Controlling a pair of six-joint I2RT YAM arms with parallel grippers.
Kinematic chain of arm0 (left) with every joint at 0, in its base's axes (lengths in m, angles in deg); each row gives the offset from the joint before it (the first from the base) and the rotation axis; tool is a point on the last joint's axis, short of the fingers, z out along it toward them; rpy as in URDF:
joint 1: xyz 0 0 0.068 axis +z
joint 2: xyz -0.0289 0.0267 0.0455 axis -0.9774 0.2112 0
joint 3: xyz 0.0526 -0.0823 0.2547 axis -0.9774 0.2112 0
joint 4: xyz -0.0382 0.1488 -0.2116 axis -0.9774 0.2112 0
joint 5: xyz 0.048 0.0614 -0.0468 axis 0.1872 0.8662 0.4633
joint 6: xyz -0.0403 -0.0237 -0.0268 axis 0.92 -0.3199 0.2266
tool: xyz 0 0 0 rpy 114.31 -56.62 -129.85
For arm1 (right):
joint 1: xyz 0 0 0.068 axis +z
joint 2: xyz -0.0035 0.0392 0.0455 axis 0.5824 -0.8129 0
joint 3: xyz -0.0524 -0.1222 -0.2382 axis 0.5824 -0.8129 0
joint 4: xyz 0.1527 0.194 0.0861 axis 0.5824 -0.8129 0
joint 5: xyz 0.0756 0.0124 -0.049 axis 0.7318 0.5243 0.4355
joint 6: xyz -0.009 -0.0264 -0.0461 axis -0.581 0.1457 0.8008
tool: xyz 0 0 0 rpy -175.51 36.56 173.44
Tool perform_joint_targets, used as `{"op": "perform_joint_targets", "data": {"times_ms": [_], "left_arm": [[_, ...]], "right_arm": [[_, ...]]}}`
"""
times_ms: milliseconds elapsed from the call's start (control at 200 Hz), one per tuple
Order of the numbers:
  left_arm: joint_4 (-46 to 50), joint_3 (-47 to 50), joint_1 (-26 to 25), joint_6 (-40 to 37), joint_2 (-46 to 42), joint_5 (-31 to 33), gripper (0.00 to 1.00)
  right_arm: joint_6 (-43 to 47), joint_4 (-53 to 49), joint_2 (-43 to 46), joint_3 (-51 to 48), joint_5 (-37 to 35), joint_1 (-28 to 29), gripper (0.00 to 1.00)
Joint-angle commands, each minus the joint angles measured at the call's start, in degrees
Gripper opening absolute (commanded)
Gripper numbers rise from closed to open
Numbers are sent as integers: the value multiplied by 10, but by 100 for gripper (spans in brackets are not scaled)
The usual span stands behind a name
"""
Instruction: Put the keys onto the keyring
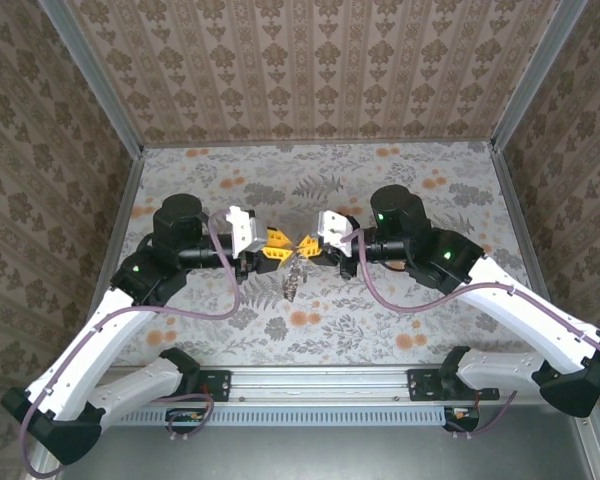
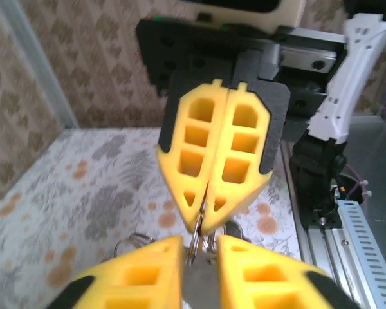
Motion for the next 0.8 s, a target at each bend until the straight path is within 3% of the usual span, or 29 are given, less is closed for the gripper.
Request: {"op": "perform_joint_targets", "data": {"times_ms": [0, 310, 795], "left_arm": [[135, -50, -19, -85, 9, 122, 26], [106, -60, -57, -93, 43, 162, 29], [45, -55, -68, -83, 82, 124, 29]], "right_arm": [[61, -84, -14, 48, -62, -3, 0], [92, -123, -35, 73, -84, 9, 0], [84, -115, -41, 72, -59, 10, 0]]}}
